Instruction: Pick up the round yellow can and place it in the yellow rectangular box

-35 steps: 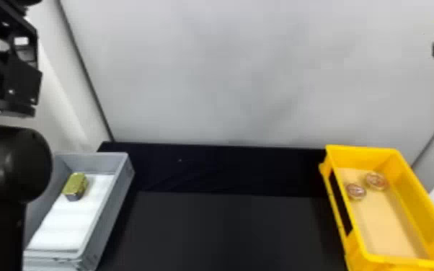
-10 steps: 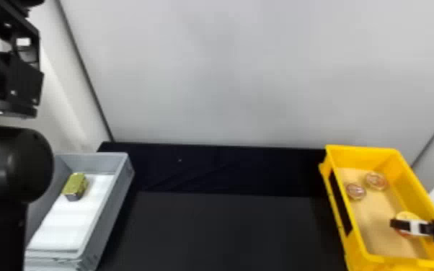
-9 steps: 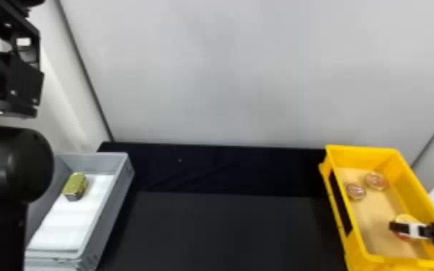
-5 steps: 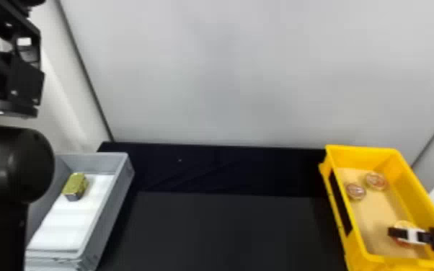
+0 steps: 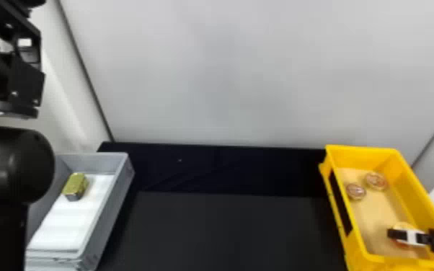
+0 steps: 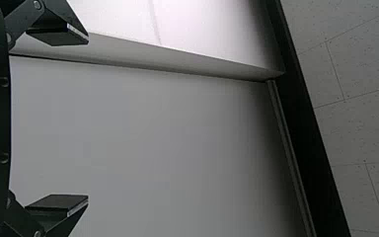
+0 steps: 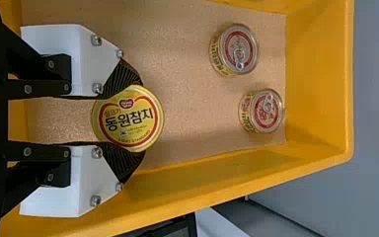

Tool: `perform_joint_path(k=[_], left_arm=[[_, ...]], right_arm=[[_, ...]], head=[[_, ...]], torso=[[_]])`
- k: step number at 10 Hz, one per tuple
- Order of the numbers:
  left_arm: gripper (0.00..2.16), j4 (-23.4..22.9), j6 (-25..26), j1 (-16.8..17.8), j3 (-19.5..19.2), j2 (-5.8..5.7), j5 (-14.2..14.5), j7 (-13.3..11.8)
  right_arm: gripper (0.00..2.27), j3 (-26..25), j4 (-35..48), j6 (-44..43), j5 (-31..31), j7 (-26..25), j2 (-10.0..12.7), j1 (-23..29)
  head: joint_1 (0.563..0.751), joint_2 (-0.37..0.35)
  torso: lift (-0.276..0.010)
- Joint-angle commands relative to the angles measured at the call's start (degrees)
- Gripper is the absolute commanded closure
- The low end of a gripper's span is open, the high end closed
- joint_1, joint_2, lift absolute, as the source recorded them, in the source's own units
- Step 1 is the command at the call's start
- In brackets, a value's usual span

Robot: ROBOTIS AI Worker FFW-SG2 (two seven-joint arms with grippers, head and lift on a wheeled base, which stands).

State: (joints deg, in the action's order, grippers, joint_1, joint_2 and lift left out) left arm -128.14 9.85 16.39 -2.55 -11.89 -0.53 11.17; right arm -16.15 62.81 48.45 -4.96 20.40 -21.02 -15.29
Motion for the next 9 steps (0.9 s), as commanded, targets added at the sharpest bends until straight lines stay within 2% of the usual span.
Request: perform_joint_path(k=[1,3,4,5,7,8,9], left_arm=[[0.14,0.09,-0.09,-0.05,0.0,0.02,0.0,0.0],[0.14,0.09,-0.17,-0.05,0.0,0.02,0.0,0.0],[0.14,0.09,-0.17,-0.05,0.0,0.02,0.0,0.0],[0.14,0.09,-0.17,-0.05,-0.09,0.02,0.0,0.0],[0.14,0.0,-0.26,-0.22,-0.18,0.11,-0.27,0.0],[0.14,0.0,-0.26,-0.22,-0.18,0.11,-0.27,0.0],[0.14,0.0,-0.26,-0.22,-0.18,0.11,-0.27,0.0]], right_arm=[[0.85,0.16,-0.41,0.0,0.39,-0.09,-0.08,0.0],[0.84,0.24,-0.41,-0.09,0.56,-0.18,-0.25,0.0],[0.75,0.24,-0.41,0.0,0.91,-0.18,-0.25,0.0],[0.63,0.24,-0.5,0.0,1.35,-0.27,-0.43,0.0],[0.2,0.24,-0.41,0.0,1.97,-0.44,-0.52,0.17],[0.07,0.16,-0.41,0.17,2.5,-0.35,-0.52,0.35],[0.05,0.16,-0.23,0.26,2.67,-0.44,-0.69,0.53]], head=[[0.661,0.054],[0.661,0.054],[0.661,0.054],[0.661,0.054],[0.661,0.054],[0.661,0.054],[0.661,0.054]], torso=[[-0.002],[-0.002],[-0.002],[-0.002],[-0.002],[-0.002],[-0.002]])
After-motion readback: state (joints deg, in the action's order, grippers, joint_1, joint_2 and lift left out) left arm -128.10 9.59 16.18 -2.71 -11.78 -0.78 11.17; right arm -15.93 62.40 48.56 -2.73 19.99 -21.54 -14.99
